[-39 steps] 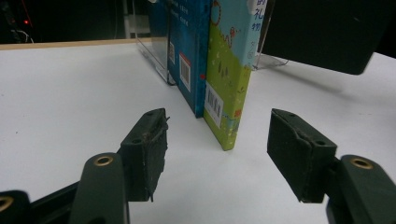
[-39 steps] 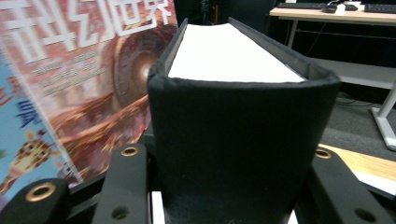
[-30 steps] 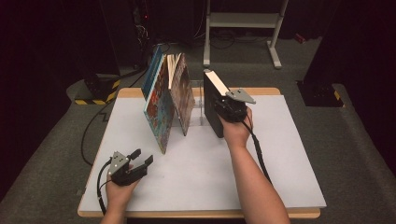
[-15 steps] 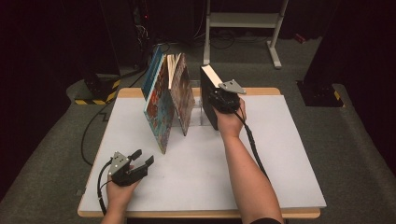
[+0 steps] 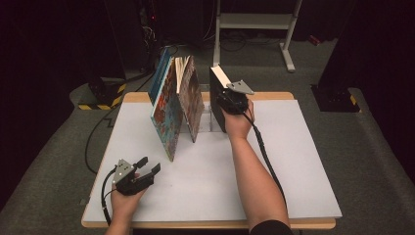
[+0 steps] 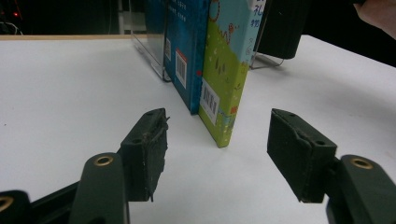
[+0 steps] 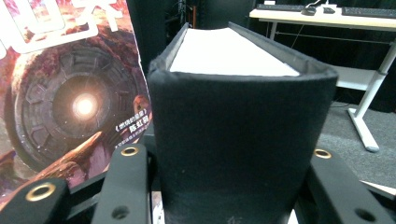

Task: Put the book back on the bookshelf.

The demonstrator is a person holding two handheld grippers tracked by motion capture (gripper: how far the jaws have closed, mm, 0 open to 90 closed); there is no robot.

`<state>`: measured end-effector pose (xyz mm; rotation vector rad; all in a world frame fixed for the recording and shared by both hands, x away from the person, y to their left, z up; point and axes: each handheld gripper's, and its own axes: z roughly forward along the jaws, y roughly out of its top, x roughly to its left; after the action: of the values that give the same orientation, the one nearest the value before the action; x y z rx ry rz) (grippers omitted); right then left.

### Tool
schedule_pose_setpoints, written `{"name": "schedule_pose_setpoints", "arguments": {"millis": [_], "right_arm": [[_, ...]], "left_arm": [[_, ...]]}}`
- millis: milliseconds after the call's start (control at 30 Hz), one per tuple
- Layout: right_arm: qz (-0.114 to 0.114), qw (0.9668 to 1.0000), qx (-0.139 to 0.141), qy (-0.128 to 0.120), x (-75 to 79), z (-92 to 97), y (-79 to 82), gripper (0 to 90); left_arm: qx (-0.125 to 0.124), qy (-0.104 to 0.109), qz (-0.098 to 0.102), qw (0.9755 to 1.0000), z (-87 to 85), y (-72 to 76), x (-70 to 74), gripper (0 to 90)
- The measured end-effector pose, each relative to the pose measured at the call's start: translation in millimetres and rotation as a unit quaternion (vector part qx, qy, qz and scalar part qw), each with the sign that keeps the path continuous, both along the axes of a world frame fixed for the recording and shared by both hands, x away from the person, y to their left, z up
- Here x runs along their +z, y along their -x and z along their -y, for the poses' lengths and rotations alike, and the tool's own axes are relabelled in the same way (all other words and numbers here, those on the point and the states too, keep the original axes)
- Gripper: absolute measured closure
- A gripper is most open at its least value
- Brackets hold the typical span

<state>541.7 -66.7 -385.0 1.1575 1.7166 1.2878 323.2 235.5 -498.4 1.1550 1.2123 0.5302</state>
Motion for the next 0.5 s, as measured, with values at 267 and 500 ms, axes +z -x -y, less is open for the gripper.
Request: {"name": "schedule_pose_setpoints", "arguments": {"millis": [267,500], "right_arm": [[0.004,1.0000,-0.001,-0.002,-7.6,0.7,1.3,53.7],[-0.002,1.0000,0.002,0.001,-12.7,3.3,11.0,52.7]], "left_arm": [[-0.002,0.002,-0.002,1.0000,0.6,0.3,0.0,37.9],[-0.002,0.000,-0.001,1.0000,1.6,0.7,0.1,37.9]]}}
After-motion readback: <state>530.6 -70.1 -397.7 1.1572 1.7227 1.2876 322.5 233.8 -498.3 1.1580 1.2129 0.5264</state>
